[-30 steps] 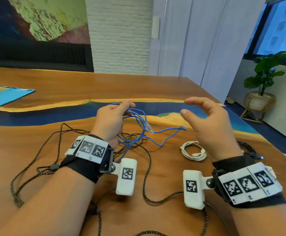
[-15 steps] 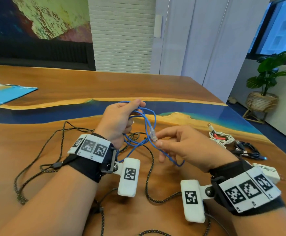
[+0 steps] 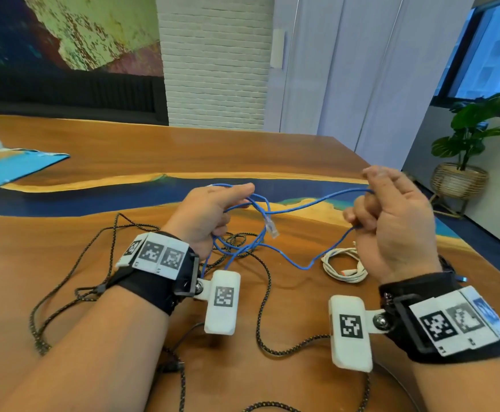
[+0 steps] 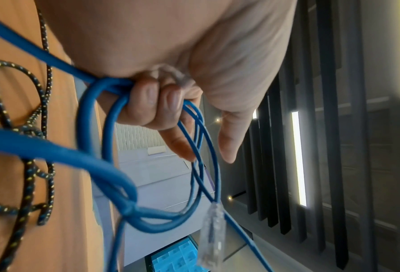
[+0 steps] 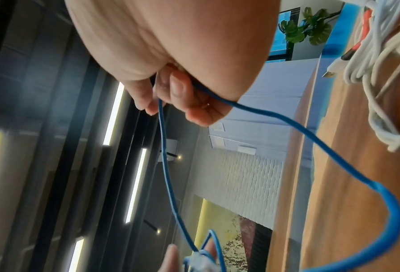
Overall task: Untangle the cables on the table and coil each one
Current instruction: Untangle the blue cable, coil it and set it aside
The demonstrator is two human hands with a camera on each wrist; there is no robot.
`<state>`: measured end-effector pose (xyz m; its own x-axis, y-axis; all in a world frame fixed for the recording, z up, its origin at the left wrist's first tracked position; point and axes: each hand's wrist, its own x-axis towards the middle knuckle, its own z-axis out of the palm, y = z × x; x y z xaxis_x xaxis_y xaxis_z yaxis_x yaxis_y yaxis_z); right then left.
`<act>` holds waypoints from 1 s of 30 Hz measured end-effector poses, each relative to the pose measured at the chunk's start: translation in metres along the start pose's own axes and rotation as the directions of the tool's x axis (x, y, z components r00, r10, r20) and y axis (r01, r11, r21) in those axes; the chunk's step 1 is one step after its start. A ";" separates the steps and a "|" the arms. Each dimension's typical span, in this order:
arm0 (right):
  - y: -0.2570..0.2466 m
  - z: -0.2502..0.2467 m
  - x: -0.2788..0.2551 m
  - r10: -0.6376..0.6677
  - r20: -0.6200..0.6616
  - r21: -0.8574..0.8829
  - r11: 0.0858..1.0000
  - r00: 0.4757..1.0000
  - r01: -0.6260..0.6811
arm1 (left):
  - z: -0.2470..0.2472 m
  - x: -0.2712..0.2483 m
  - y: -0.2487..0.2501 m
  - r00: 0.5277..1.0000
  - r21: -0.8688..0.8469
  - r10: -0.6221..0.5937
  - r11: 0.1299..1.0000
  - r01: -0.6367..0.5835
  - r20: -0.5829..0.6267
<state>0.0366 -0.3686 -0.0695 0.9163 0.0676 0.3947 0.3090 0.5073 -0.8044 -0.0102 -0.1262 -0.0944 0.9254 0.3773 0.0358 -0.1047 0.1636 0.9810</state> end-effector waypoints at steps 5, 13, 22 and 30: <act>-0.004 -0.013 0.011 -0.170 -0.154 -0.011 0.985 0.973 0.170 | -0.009 0.005 -0.003 0.998 0.128 0.054 0.991 -0.050 -0.028; 0.013 -0.009 0.004 0.008 0.048 -0.819 0.573 0.999 0.035 | 0.000 0.009 -0.011 0.983 0.147 0.144 0.981 -0.127 -0.112; 0.037 0.007 -0.007 0.216 0.194 -0.655 0.754 0.957 -0.037 | 0.012 0.001 -0.012 0.989 0.065 0.145 0.987 -0.146 0.033; 0.026 0.009 -0.008 0.128 -0.009 -0.371 0.920 0.992 -0.122 | 0.012 -0.001 -0.005 0.991 0.001 0.115 0.993 -0.116 -0.066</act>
<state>0.0350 -0.3478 -0.0896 0.9506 0.1247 0.2844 0.2669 0.1397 -0.9535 -0.0060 -0.1386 -0.0967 0.8811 0.4528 0.1363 -0.2109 0.1184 0.9703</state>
